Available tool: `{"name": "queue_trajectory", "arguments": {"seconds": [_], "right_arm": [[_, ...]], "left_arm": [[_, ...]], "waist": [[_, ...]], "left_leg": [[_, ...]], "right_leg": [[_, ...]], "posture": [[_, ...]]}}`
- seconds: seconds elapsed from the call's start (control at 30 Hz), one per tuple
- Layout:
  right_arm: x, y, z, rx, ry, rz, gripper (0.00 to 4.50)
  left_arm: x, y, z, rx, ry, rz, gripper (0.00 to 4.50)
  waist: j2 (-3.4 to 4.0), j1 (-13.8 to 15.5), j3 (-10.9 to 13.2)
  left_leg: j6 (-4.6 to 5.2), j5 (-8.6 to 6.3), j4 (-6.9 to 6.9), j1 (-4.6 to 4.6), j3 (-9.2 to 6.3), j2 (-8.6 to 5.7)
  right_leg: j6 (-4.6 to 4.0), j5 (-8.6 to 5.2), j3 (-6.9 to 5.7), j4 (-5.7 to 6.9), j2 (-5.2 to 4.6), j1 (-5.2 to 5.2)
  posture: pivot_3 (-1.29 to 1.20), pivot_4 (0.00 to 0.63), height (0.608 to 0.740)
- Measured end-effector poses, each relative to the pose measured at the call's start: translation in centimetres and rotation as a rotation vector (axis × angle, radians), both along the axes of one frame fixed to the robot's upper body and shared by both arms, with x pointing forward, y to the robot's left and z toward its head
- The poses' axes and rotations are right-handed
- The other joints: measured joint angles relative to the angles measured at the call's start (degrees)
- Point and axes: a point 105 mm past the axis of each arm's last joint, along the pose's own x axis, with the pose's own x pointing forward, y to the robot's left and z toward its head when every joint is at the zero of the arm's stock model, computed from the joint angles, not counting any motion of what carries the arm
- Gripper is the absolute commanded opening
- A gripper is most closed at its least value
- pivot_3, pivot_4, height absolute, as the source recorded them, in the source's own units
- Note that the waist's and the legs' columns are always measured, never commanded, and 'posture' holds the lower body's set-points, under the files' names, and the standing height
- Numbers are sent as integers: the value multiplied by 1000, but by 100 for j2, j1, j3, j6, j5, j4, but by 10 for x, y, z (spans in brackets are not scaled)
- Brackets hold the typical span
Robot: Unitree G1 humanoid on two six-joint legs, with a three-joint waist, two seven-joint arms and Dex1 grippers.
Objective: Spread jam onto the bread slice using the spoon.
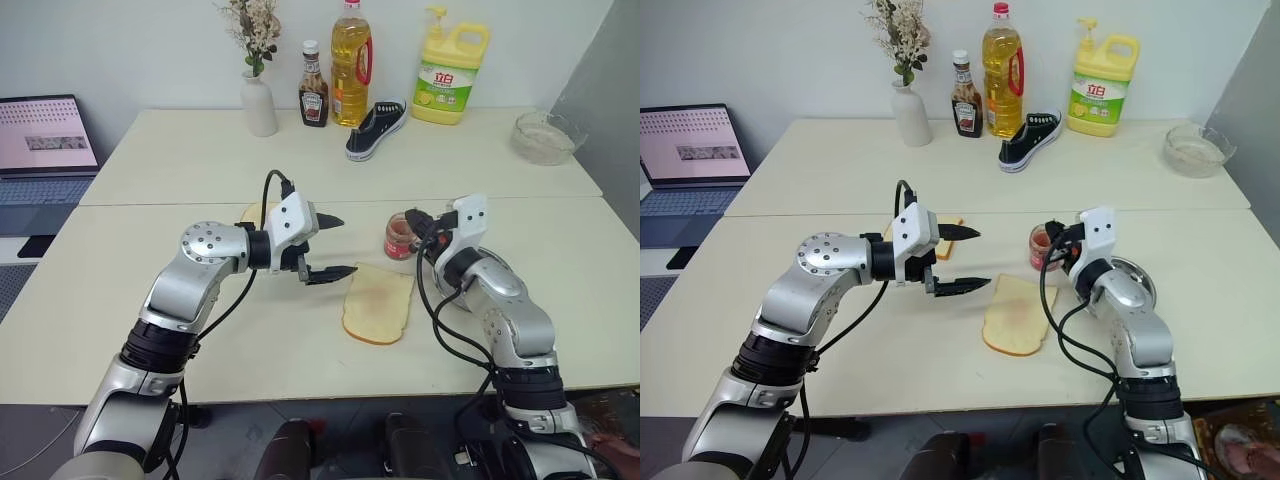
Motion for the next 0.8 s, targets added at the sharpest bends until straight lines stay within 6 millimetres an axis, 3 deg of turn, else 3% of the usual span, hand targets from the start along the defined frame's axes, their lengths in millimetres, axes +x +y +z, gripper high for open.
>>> {"name": "queue_trajectory", "arguments": {"seconds": [0.17, 0.43, 0.8], "right_arm": [[7, -6, 1, 42, 24, -36, 24], [20, -19, 0, 281, 182, -131, 24], [24, -29, 3, 470, 307, -187, 24]], "left_arm": [[1, 0, 0, -1, -3, 9, 4500], [2, 1, 0, 0, -8, 14, 4500], [4, 1, 1, -3, -19, 14, 4500]], "waist": [[0, 1, 0], [0, -1, 0], [1, -3, 0]], "left_leg": [[0, 0, 0, 0, 0, 0], [0, 0, 0, 0, 1, 0], [0, 0, -2, -1, 1, 0]], "right_leg": [[0, 0, 0, 0, 0, 0], [-1, 0, 1, 1, 0, 0], [-1, 0, 1, 1, 0, -1]], "posture": [[0, 150, 740], [0, 150, 740], [0, 150, 740]]}}
